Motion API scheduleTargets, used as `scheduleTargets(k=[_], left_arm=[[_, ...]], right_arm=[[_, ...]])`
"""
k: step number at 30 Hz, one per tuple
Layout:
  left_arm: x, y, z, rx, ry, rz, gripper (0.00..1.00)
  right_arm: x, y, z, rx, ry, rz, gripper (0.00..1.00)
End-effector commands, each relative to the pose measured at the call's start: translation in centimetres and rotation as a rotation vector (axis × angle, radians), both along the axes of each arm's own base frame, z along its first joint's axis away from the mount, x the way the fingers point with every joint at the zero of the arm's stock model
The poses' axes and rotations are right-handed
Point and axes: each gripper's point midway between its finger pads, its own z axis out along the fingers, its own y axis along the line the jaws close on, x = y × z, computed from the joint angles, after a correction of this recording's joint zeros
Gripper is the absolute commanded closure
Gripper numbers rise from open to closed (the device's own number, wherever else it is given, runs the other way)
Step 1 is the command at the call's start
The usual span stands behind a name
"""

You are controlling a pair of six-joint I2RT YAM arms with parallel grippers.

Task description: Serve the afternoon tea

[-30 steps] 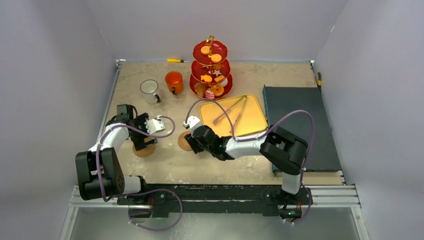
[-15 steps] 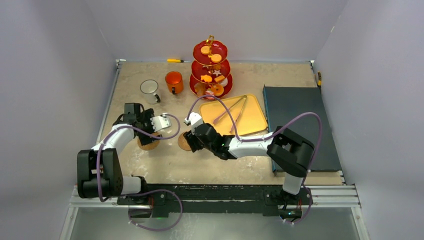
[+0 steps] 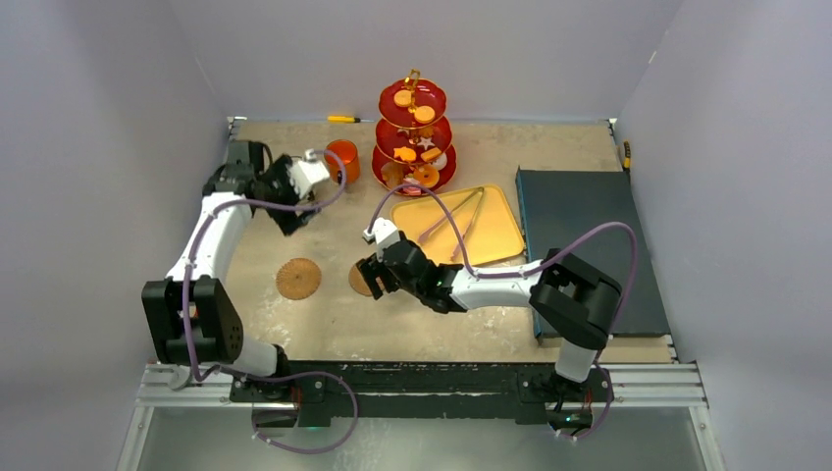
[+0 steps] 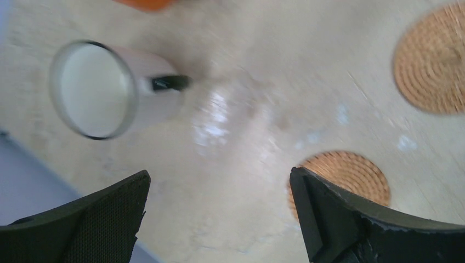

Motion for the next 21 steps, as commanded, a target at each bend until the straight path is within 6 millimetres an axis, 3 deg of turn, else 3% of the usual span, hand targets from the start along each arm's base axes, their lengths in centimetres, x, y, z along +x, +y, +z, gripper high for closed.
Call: scheduleTargets(k=[1,5,7,11,16,21], left_arm=[[4.8,0.6,5.3,-0.086,-0.066,0.149,0.01],[10.3,3.0,7.4,-0.122,-0.103,0.283,0.01],[12.6,4.0,7.5,-0.125,-0.111,0.332,0.03],[16.1,5.2,6.4,-0.116,-0.102,0.392,0.09],[18.8,6.6,4.7,-0.08,-0.102,0.424,0.15],[19.7,7.3,2.9,-0.051,-0.076,0.421,0.25]], right_arm=[[1.2,0.4,5.0,0.087,-0.062,-0.04,0.19],[1.2,0.1,6.3,0.107,-0.078,-0.051,0.13],[1.2,-0.1,6.6,0.112,-0.079,-0.055,0.05],[1.2,-0.7,7.5,0.12,-0.092,-0.067,0.02],[1.4,-1.1,8.3,0.12,-0.104,-0.07,0.02],[2.2,-0.9,8.5,0.126,-0.084,-0.053,0.02]])
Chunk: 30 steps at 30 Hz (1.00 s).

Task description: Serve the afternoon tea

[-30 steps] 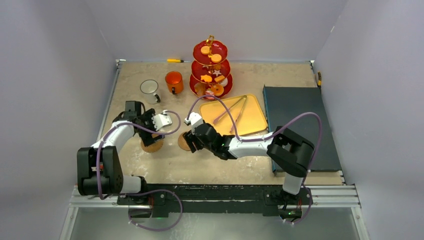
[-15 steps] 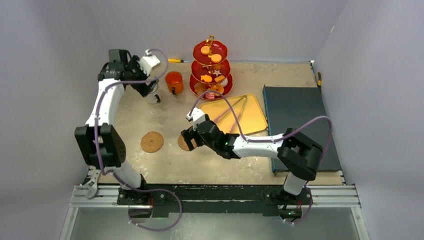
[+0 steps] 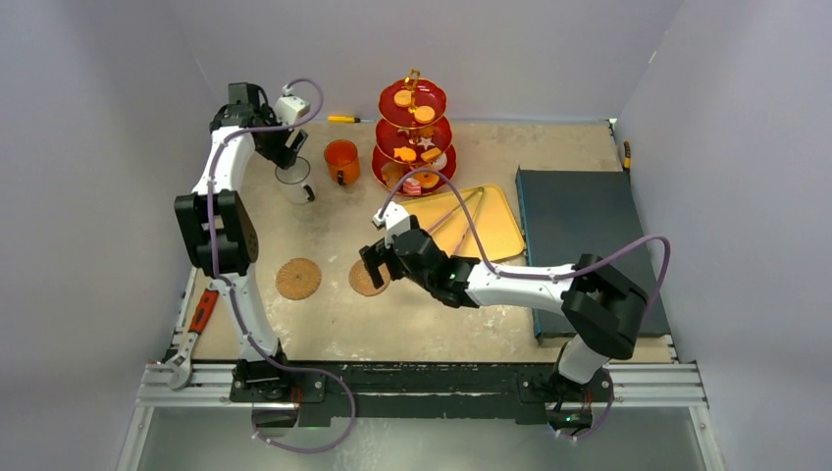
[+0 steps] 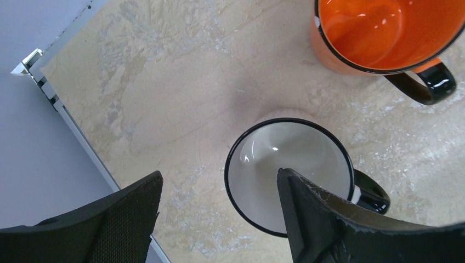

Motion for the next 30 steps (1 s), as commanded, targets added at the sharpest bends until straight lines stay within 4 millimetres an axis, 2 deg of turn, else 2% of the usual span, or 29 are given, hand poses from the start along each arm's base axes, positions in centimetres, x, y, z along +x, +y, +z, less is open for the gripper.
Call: scheduleTargets(k=[1,5,10,14,17,20,21,24,30], left_arm=[[1.2,1.1,1.1,0.027,-0.031,0.023,0.27],[0.7,1.3,-1.1,0.019,0.029,0.008,0.34],[0.2,1.4,-4.1,0.004,0.101,-0.01,0.51],[0.0,1.6,-6.1,-0.009,0.137,-0.004,0.59],[-0.1,1.5,-7.0,-0.026,0.153,-0.005,0.72],[-0.3,1.2,-7.4,-0.047,0.163,0.002,0.97],[-0.4,1.1,-7.3,-0.054,0.164,0.008,1.0],[-1.2,0.7,-7.0,-0.072,0.166,0.011,1.0],[-3.5,-0.3,-5.0,-0.131,0.164,0.053,1.0]], right_arm=[[1.4,0.4,2.8,0.05,-0.017,0.005,0.02],[2.0,0.7,3.0,0.057,-0.007,0.017,0.03],[2.7,1.3,3.3,0.055,-0.004,0.033,0.04],[3.3,1.8,3.6,0.044,-0.009,0.038,0.04],[3.7,2.0,4.1,0.048,-0.015,0.04,0.04],[4.1,2.2,4.1,0.046,-0.015,0.04,0.04],[4.2,2.2,4.1,0.045,-0.015,0.041,0.04],[4.5,2.4,4.1,0.043,-0.018,0.046,0.04],[5.2,2.8,4.2,0.035,-0.031,0.054,0.04]])
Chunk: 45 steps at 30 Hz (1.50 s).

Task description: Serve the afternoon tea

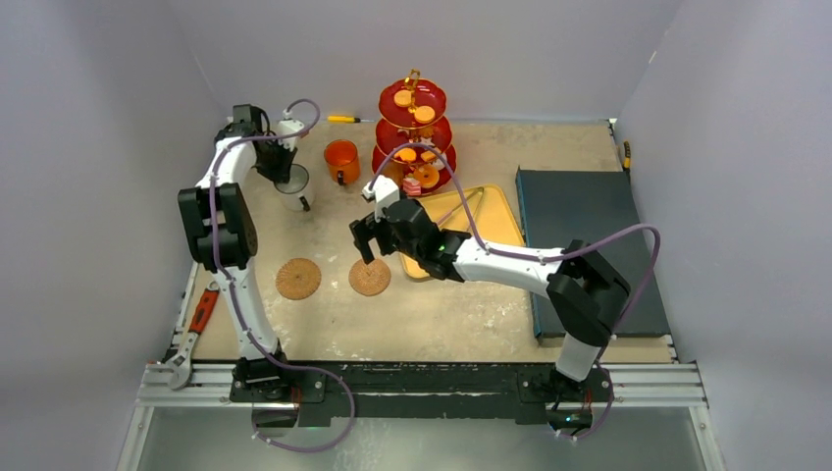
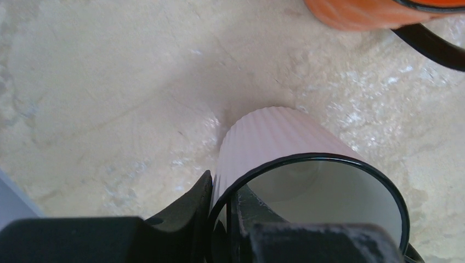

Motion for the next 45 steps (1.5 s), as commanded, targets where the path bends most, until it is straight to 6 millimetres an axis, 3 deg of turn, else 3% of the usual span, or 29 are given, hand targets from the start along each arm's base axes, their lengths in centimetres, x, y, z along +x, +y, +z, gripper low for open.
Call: scheduleTargets(k=[1,10,19,26,39,42,45], left_arm=[[-2.2,-1.0,2.9,-0.066,-0.005,0.051,1.0],[-6.9,-2.6,6.4,-0.154,-0.002,0.177,1.0],[-10.7,-5.0,9.8,-0.254,-0.023,0.203,1.0],[-12.1,-6.1,11.1,-0.236,-0.071,0.219,1.0],[-13.5,-7.9,12.7,-0.239,-0.083,0.232,1.0],[-13.9,-8.7,12.8,-0.246,-0.074,0.219,1.0],[-14.4,-9.6,12.7,-0.249,-0.065,0.204,1.0]], right_arm=[[1.0,0.9,2.0,0.018,-0.042,0.018,0.04],[2.1,2.6,2.7,0.014,-0.063,0.054,0.02],[2.5,5.0,4.9,0.047,-0.129,0.137,0.02],[2.3,7.6,5.2,0.03,-0.146,0.209,0.02],[3.2,10.0,5.0,-0.033,-0.178,0.251,0.11],[3.5,10.2,5.0,-0.036,-0.18,0.246,0.15],[3.5,10.6,4.7,-0.046,-0.174,0.253,0.25]])
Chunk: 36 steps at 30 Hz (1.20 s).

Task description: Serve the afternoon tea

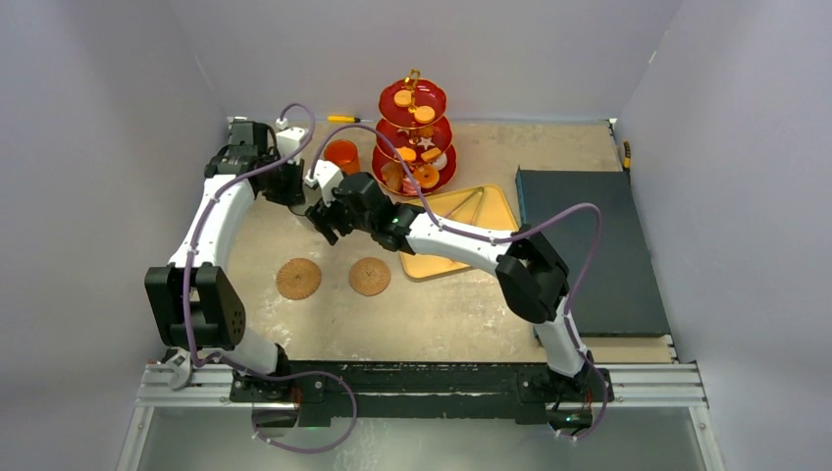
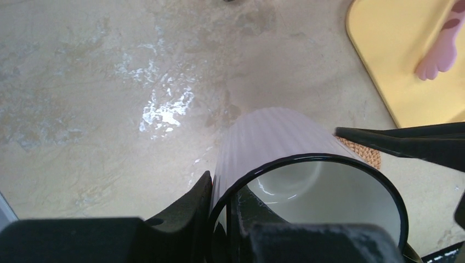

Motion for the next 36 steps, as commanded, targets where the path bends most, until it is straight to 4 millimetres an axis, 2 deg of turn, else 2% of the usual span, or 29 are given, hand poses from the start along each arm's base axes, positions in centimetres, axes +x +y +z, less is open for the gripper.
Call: scheduleTargets(k=[1,7,8,13,14,15,16,19,20,21,24,30,33,36], left_arm=[[-0.4,-1.7,2.6,-0.04,-0.073,-0.009,1.0],[-0.7,-1.7,2.2,-0.04,-0.059,-0.012,1.0],[-0.8,-2.5,2.2,-0.044,-0.056,-0.035,1.0],[-1.1,-3.7,2.1,-0.058,-0.049,-0.063,1.0],[-1.1,-3.9,2.1,-0.059,-0.051,-0.066,1.0],[-1.0,-4.0,2.2,-0.059,-0.054,-0.066,0.95],[-0.9,-4.0,2.5,-0.061,-0.059,-0.069,0.82],[-0.7,-4.1,3.4,-0.063,-0.071,-0.073,0.28],[-0.5,-4.1,3.9,-0.065,-0.08,-0.071,0.18],[-0.4,-4.1,4.4,-0.066,-0.089,-0.071,0.12],[-0.1,-4.2,5.8,-0.072,-0.116,-0.078,0.06],[0.7,-4.4,9.2,-0.082,-0.171,-0.083,0.01],[1.3,-3.8,9.9,-0.068,-0.184,-0.057,0.01],[1.9,-2.8,9.6,-0.048,-0.175,-0.022,0.01]], right_arm=[[0.3,0.9,2.6,0.023,-0.041,0.017,0.3],[0.1,0.5,2.3,0.016,-0.045,0.016,0.66],[0.0,0.5,2.3,0.015,-0.045,0.016,0.72],[0.1,0.1,2.8,0.024,-0.064,0.001,0.99],[0.2,0.0,2.9,0.024,-0.068,-0.007,1.0],[0.3,-0.2,2.9,0.025,-0.071,-0.012,1.0],[0.3,-0.4,3.0,0.027,-0.073,-0.02,1.0],[-0.1,-1.0,2.8,0.029,-0.064,-0.023,1.0],[-0.4,-1.3,2.6,0.027,-0.059,-0.021,1.0],[-0.6,-1.7,2.5,0.028,-0.059,-0.023,1.0],[-1.5,-2.9,2.3,0.033,-0.051,-0.025,1.0],[-3.5,-6.1,1.6,0.037,-0.021,-0.042,1.0],[-4.7,-7.6,0.9,0.034,-0.011,-0.038,1.0],[-6.2,-8.6,-0.3,0.044,0.042,-0.025,1.0]])
